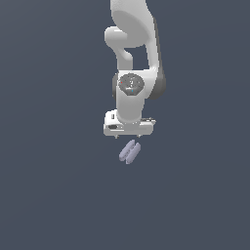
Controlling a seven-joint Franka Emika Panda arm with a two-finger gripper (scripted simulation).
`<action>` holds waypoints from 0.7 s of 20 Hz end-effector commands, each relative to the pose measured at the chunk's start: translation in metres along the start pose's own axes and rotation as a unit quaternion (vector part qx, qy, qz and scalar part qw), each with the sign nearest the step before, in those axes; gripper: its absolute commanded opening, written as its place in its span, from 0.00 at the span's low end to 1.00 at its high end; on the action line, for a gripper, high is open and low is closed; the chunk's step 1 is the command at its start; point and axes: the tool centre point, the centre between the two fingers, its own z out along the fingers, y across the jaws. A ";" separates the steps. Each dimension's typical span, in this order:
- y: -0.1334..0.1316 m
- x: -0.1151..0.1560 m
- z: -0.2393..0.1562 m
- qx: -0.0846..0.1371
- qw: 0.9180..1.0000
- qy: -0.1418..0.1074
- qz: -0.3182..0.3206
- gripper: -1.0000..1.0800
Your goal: Pick up the object and move it to a goal position.
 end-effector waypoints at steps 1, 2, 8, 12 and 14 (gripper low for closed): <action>0.000 0.000 0.000 0.000 1.000 0.000 0.000 0.96; 0.000 0.000 0.000 0.000 1.000 0.000 0.000 0.96; -0.004 0.000 -0.008 -0.007 1.000 -0.001 -0.021 0.96; -0.005 0.000 -0.010 -0.008 1.000 -0.001 -0.028 0.96; -0.005 0.000 -0.009 -0.008 1.000 -0.001 -0.026 0.96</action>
